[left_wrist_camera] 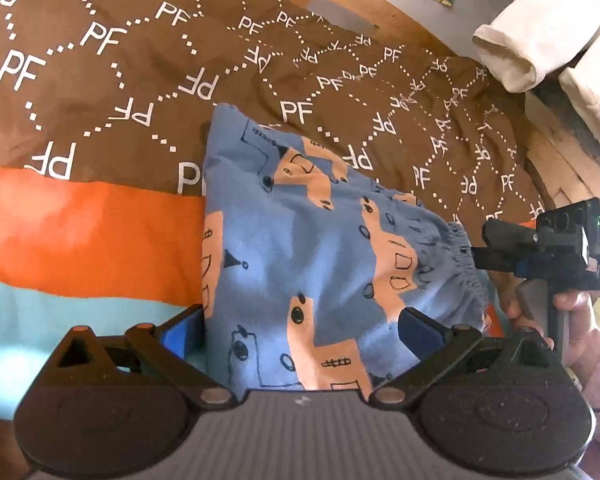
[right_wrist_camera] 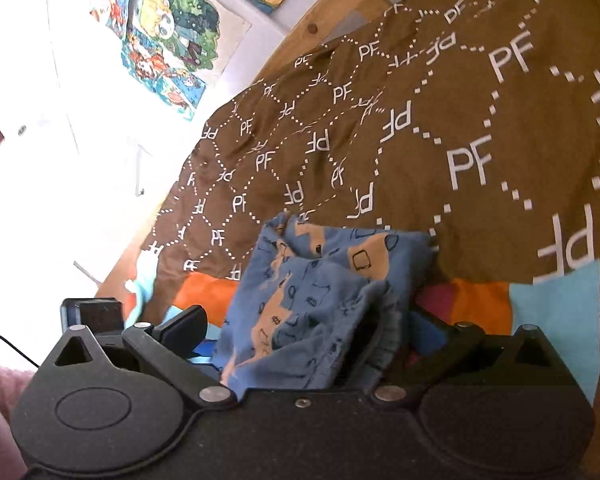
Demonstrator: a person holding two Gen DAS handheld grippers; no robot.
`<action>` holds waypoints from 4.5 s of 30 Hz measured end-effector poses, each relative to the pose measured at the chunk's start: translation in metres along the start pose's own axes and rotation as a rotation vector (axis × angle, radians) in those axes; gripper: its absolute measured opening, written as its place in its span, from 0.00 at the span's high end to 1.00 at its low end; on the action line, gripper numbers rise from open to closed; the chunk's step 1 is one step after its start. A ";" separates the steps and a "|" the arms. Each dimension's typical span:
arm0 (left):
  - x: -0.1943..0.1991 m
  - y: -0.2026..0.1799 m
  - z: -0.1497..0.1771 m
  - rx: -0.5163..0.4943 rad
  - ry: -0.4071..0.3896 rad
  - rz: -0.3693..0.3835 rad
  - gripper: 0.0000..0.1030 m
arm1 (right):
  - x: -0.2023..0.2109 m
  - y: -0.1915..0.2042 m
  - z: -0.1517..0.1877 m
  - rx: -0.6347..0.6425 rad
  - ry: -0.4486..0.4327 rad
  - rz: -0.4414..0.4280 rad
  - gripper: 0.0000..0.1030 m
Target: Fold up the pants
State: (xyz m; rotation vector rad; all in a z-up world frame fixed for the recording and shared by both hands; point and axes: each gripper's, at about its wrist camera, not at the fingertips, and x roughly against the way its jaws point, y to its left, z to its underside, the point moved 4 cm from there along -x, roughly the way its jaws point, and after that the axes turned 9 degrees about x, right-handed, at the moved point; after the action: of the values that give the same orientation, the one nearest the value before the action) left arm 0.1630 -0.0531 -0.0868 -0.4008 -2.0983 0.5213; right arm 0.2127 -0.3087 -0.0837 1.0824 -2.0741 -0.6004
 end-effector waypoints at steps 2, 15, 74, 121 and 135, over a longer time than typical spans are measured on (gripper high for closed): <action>-0.003 -0.003 0.000 -0.022 0.011 -0.021 0.00 | -0.003 -0.002 0.000 -0.003 0.002 0.026 0.01; -0.006 -0.009 0.005 -0.053 0.032 -0.076 0.00 | -0.006 0.007 0.012 0.066 -0.015 0.185 0.23; 0.040 -0.053 -0.012 -0.039 -0.118 -0.220 0.85 | -0.002 0.096 0.005 0.646 -0.094 0.575 0.80; 0.028 -0.065 -0.049 -0.075 -0.338 -0.319 0.00 | 0.058 0.085 -0.036 0.544 -0.338 0.807 0.01; 0.064 -0.085 0.007 -0.209 -0.397 -0.389 0.00 | 0.086 0.134 0.023 0.470 -0.370 0.860 0.01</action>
State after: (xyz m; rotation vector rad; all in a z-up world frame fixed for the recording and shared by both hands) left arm 0.1159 -0.0972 -0.0017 0.0066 -2.5448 0.1577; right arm 0.0931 -0.3072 0.0236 0.2048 -2.7948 0.1444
